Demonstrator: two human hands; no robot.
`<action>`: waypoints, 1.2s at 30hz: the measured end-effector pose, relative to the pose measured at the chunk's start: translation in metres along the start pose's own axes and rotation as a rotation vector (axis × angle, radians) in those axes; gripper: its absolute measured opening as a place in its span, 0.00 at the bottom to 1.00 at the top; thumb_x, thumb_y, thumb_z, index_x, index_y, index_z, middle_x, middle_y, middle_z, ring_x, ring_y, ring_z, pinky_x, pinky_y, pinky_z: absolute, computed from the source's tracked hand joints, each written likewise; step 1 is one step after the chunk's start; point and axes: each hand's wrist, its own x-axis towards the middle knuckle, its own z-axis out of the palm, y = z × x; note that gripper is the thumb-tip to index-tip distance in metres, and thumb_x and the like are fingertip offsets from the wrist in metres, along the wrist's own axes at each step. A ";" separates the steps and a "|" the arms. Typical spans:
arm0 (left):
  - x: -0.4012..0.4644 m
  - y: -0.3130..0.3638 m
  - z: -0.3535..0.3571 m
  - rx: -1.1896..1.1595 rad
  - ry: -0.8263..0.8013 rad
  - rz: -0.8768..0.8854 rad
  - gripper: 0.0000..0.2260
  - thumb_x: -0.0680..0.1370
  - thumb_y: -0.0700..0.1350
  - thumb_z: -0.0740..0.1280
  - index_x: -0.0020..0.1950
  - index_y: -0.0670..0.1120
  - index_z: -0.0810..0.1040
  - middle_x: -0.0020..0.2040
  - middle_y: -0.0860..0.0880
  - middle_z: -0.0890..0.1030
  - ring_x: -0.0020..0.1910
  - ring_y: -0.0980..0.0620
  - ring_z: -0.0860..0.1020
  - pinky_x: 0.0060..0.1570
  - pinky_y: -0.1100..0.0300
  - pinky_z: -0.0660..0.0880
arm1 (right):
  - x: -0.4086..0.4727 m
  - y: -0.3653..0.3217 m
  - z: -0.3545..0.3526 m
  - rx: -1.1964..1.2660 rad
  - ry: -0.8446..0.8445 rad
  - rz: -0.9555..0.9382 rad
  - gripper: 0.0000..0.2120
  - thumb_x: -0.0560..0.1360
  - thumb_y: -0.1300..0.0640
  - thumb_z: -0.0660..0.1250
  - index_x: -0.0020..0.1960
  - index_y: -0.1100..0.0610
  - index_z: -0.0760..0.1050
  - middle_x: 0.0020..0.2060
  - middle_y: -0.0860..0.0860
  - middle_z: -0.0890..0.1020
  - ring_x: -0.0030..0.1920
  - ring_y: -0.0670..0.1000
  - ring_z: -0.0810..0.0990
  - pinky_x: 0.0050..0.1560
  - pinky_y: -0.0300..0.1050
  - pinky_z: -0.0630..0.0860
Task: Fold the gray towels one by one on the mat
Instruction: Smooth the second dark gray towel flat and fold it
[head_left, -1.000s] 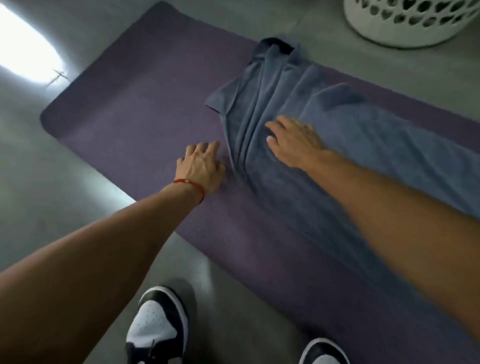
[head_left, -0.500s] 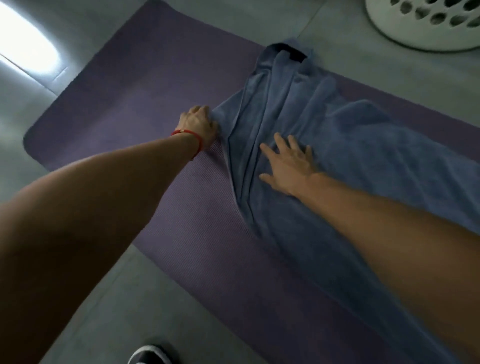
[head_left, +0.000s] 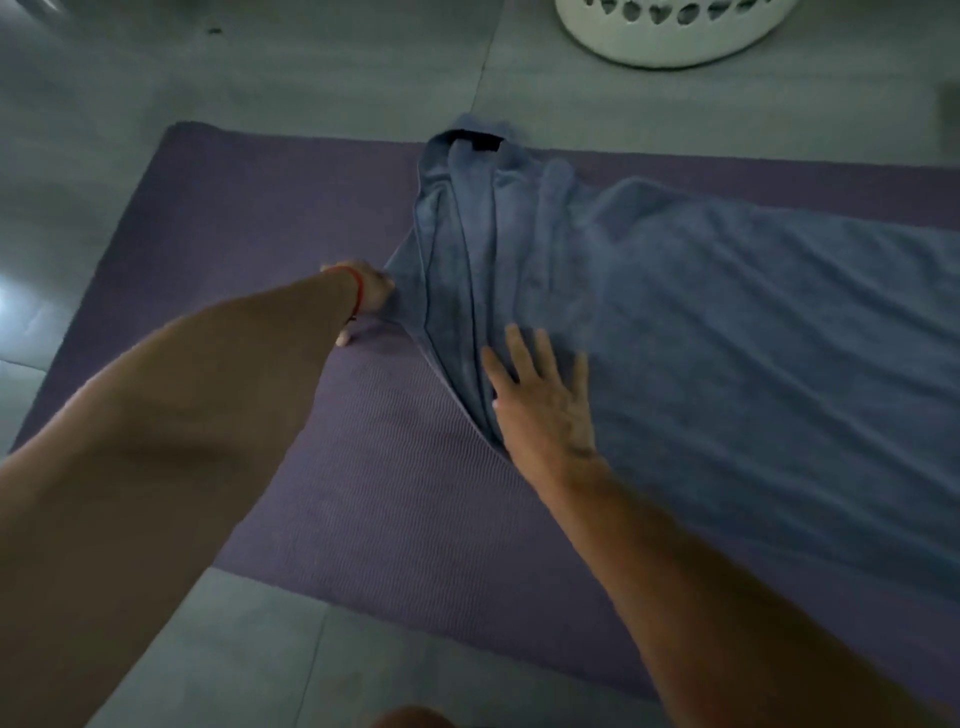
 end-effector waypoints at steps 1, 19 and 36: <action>0.001 0.002 -0.001 0.023 -0.010 0.037 0.20 0.83 0.45 0.63 0.72 0.36 0.71 0.71 0.36 0.72 0.64 0.35 0.76 0.55 0.49 0.76 | -0.010 -0.003 0.005 0.021 0.003 0.007 0.38 0.78 0.49 0.68 0.81 0.49 0.51 0.81 0.55 0.48 0.80 0.62 0.48 0.72 0.74 0.55; -0.055 -0.236 0.007 -0.698 -0.032 0.143 0.10 0.78 0.38 0.71 0.43 0.44 0.70 0.43 0.41 0.75 0.34 0.47 0.77 0.31 0.58 0.80 | -0.024 -0.113 0.000 -0.061 -0.074 0.042 0.22 0.74 0.60 0.71 0.67 0.55 0.70 0.62 0.55 0.70 0.62 0.58 0.72 0.50 0.53 0.74; -0.003 -0.091 -0.005 -0.023 0.277 0.360 0.14 0.82 0.49 0.61 0.61 0.42 0.77 0.60 0.39 0.79 0.61 0.37 0.76 0.59 0.49 0.74 | 0.047 -0.026 -0.013 0.058 -0.093 0.229 0.38 0.79 0.40 0.64 0.81 0.45 0.48 0.81 0.54 0.43 0.80 0.62 0.42 0.75 0.73 0.47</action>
